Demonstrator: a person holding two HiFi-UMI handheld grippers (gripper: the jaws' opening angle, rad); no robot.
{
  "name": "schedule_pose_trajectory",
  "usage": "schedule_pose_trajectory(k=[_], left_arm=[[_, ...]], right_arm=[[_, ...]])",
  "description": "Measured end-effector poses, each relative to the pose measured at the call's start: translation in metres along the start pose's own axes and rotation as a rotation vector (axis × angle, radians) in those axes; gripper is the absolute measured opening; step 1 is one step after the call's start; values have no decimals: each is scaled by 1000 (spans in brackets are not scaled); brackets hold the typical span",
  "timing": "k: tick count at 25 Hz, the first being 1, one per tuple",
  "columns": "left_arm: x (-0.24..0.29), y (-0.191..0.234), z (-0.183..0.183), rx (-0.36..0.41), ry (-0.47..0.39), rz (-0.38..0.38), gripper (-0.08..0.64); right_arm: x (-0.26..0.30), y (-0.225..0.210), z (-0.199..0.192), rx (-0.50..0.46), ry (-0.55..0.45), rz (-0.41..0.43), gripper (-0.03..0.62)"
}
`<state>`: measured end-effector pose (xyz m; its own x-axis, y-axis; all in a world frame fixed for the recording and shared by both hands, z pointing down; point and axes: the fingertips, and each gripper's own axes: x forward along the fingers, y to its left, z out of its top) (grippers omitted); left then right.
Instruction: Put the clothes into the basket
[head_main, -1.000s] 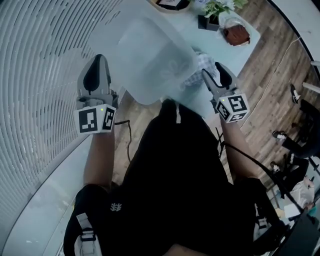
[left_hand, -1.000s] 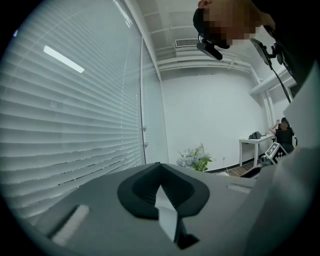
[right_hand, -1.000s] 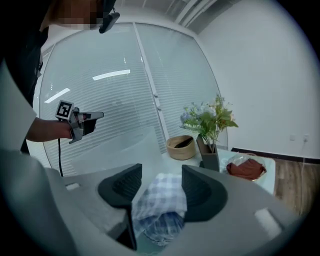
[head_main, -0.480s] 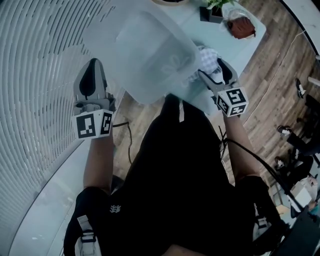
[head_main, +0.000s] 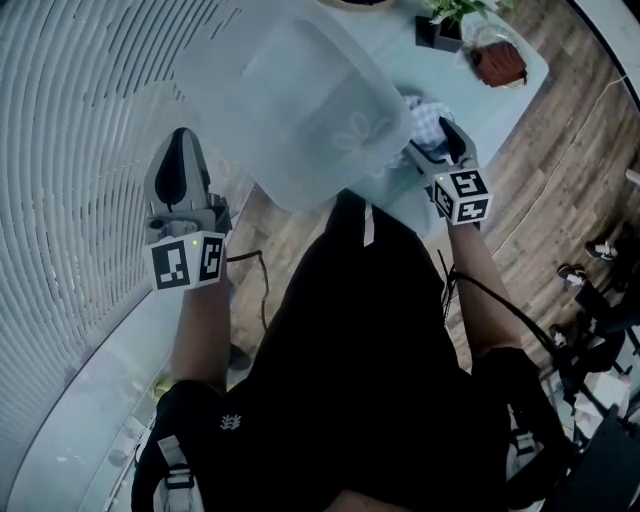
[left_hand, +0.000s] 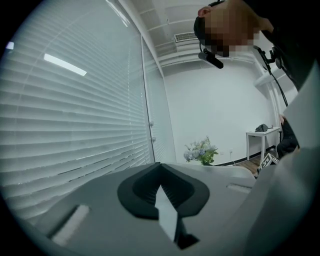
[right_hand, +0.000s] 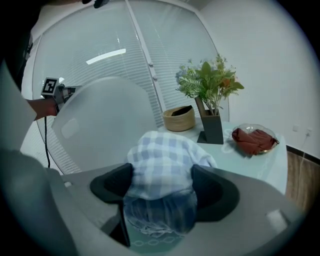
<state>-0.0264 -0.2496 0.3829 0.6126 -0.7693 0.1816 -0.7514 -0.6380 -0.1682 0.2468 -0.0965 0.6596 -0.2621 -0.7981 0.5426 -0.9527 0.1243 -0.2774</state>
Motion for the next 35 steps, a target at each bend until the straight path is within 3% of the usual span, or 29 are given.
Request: schedule_pose_trajectory(k=[9,19,25,35], left_arm=[[-2,-3,-3,-11,19,29,5],[-5,-7,13,-4,-8,34,5],[-4,-3,27,-6,-45,34,5],[-1,4,58,-30,-131,18,5]], right_arm=[[16,-6,-15,-32,49,8,360],[10,-8,-11,-14,96,65,138],[-3,-10,3,-8,61,54,67],[-38,-7,45,-25,-10,12,51]])
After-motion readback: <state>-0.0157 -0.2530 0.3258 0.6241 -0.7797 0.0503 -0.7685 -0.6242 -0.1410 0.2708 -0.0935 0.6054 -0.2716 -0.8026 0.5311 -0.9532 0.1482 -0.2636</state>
